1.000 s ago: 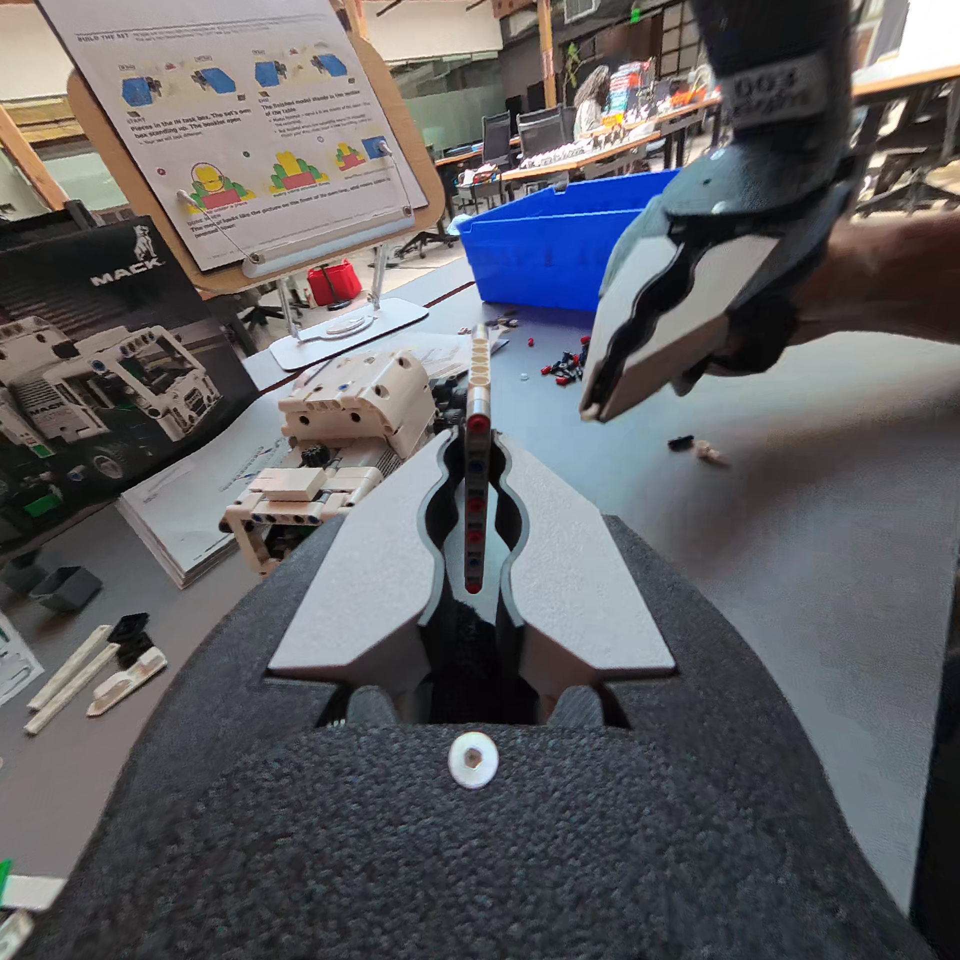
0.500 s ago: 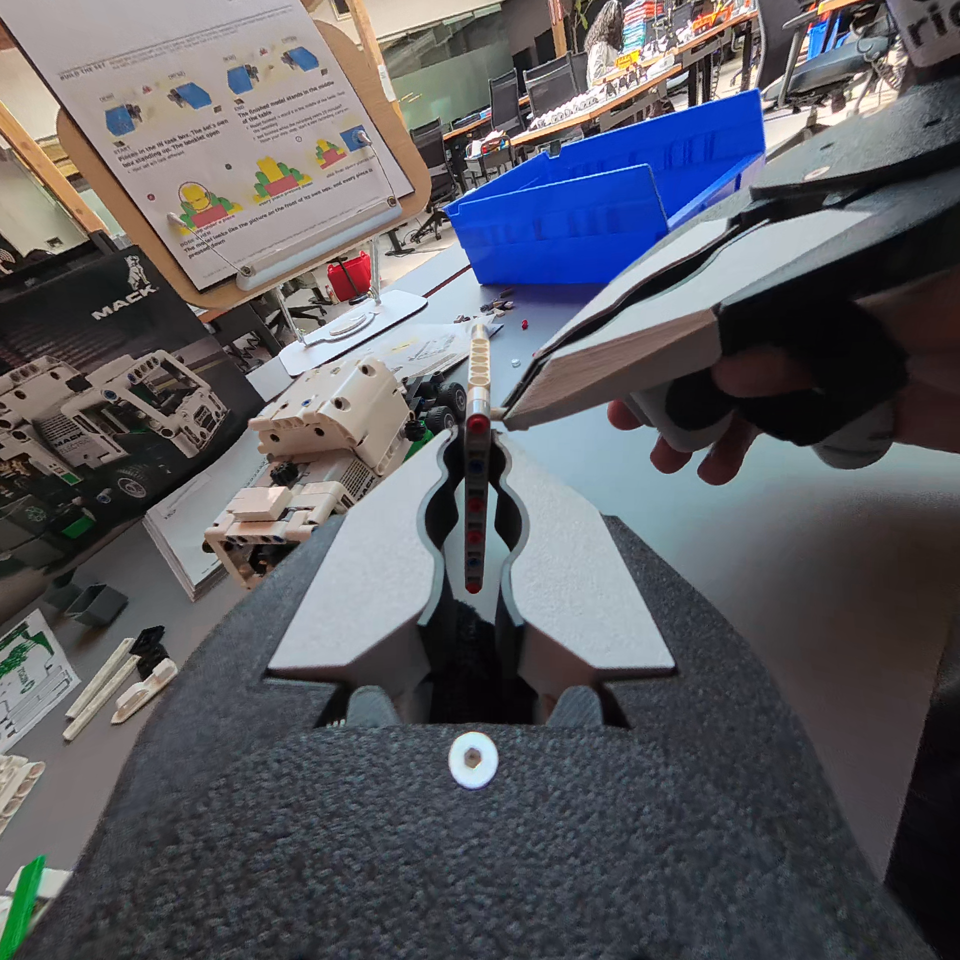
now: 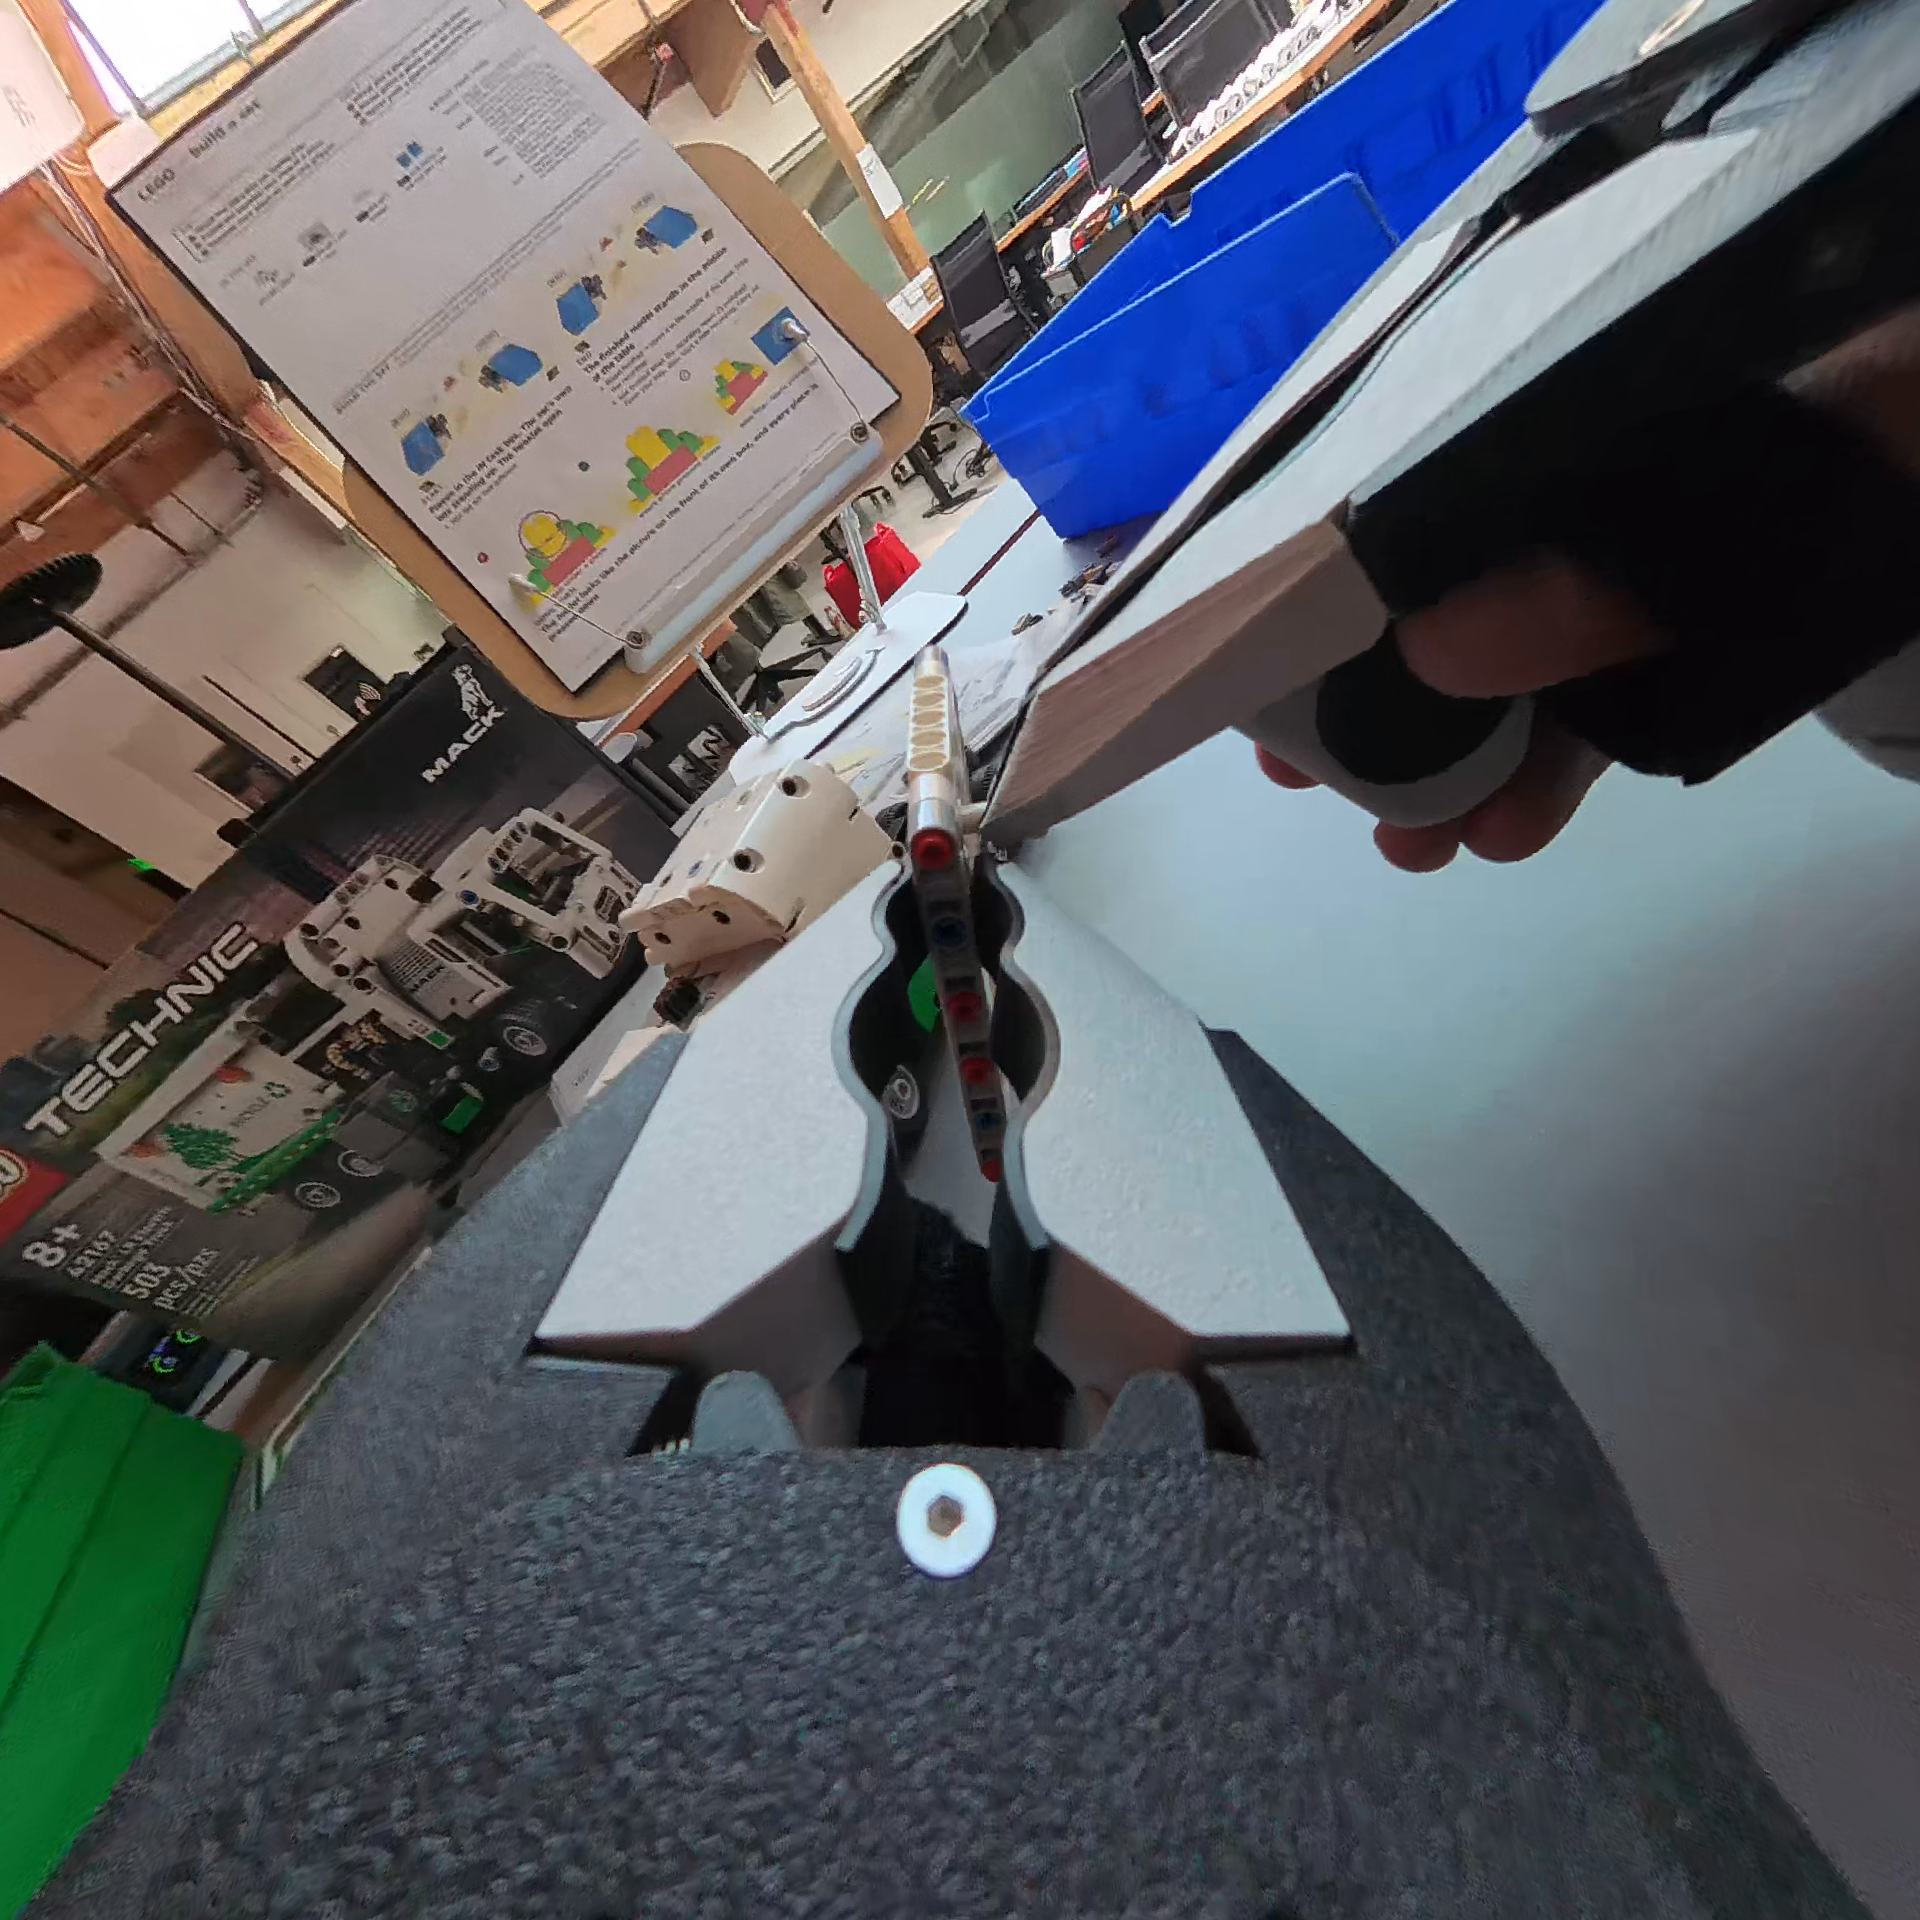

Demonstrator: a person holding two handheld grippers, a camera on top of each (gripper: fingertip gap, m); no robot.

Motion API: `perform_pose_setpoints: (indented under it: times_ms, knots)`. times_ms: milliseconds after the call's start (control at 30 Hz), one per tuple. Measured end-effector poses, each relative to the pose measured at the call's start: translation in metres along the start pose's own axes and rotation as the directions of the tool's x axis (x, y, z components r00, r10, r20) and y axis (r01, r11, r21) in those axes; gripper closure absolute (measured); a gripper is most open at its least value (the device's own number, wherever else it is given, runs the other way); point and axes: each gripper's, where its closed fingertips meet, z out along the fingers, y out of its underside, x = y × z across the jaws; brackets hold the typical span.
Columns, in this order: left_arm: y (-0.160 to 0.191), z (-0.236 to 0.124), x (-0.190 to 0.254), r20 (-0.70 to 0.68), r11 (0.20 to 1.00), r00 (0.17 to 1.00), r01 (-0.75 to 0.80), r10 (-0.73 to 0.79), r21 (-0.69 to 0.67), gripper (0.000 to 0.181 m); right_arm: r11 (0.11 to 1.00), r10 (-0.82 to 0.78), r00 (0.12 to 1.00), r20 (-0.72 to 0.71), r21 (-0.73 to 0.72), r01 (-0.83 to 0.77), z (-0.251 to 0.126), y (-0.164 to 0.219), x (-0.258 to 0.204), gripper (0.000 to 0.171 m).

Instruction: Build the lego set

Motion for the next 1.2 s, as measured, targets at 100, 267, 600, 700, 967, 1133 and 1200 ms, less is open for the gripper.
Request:
perform_pose_setpoints:
  times_ms: [100,267,600,700,967,1133,1200]
  knots:
    - [0.002,0.001,0.002,0.021,0.997,0.997,-0.073,0.073,-0.014,0.175,1.0,0.001,1.0,0.005,-0.017,-0.001,-0.001,0.004,0.001,0.166]
    - [0.003,0.003,0.004,-0.017,0.999,0.999,-0.03,0.03,-0.016,0.175,1.0,0.029,1.0,0.01,-0.006,-0.029,0.0,0.006,0.002,0.166]
    - [0.01,0.003,0.009,-0.005,0.984,0.985,-0.172,0.172,-0.037,0.175,0.996,0.08,0.996,0.043,-0.049,-0.078,0.001,0.016,0.002,0.166]
    - [0.009,0.002,0.008,-0.008,0.988,0.988,-0.152,0.152,-0.034,0.175,0.996,0.077,0.996,0.039,-0.045,-0.075,0.002,0.015,0.001,0.166]
    - [0.016,0.0,0.013,-0.038,0.97,0.97,-0.241,0.24,-0.035,0.176,0.991,0.124,0.99,0.068,-0.057,-0.12,0.002,0.019,-0.001,0.167]
    - [0.005,-0.001,0.009,-0.086,1.0,0.996,-0.017,0.017,0.001,0.175,0.996,0.085,0.994,0.062,-0.017,-0.084,0.002,0.007,-0.004,0.168]
    - [0.003,0.0,0.007,-0.115,0.997,0.99,0.081,-0.081,0.003,0.175,0.993,0.121,0.989,0.083,0.004,-0.122,0.003,0.004,-0.004,0.168]
